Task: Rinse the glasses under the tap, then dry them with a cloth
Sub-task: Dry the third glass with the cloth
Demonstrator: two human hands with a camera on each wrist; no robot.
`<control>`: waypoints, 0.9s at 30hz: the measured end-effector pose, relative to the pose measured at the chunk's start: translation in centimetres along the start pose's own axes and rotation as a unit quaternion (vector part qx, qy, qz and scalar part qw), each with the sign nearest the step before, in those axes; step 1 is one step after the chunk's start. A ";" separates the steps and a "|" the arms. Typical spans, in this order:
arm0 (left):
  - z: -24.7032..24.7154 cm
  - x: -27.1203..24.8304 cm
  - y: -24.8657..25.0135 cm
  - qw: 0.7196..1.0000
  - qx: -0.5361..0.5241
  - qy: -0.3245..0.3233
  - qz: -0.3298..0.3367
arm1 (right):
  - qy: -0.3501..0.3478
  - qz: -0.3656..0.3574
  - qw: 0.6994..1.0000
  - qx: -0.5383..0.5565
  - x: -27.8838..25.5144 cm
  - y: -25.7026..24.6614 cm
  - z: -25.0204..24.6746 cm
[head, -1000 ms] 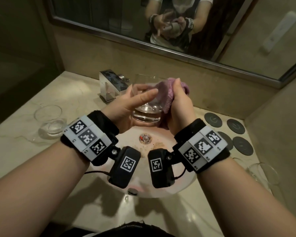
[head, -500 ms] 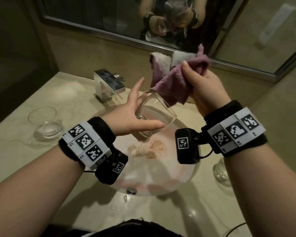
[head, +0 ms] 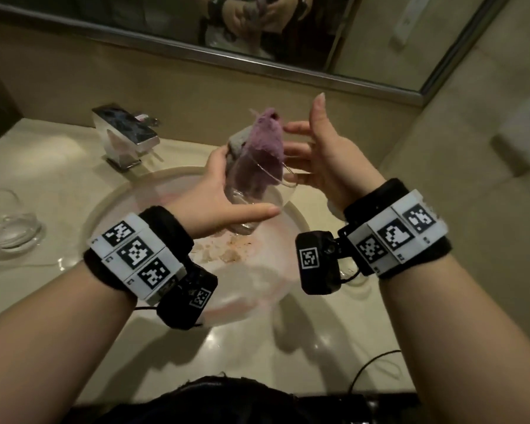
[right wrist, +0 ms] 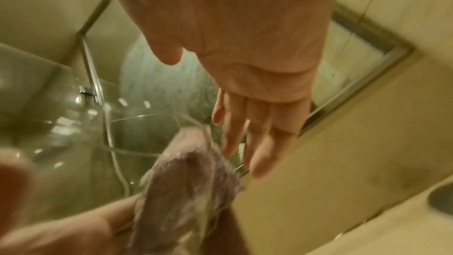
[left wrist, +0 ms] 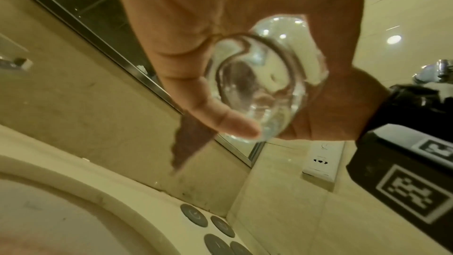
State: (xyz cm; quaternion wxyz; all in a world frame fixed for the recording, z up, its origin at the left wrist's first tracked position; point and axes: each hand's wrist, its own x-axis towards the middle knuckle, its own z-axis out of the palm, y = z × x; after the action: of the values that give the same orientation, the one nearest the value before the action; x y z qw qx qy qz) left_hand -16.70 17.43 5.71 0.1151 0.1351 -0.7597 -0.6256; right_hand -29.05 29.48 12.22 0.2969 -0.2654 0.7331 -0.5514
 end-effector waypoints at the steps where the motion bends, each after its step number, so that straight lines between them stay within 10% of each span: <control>1: 1.1 0.1 0.0 1.000 -0.009 0.023 -0.008 | 0.011 0.003 1.000 -0.024 -0.7 0.4 -0.8; 6: 6.8 1.0 -0.7 0.994 0.075 0.080 0.009 | 0.000 0.017 0.996 -0.086 -4.5 3.7 -4.1; 19: 13.9 1.8 -4.0 0.989 0.060 -0.135 -0.026 | 0.172 0.019 0.967 -0.185 -11.1 11.0 -8.3; 27: 13.0 1.5 -5.0 0.994 0.102 -0.013 -0.043 | 0.138 0.086 0.924 -0.347 -12.4 16.4 -9.8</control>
State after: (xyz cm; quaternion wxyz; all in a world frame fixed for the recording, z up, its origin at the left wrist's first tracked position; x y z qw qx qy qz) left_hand -22.25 27.97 -1.70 0.0637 0.1703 -0.8148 -0.5506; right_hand -28.75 48.80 0.30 0.1285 -0.2095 0.9320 -0.2663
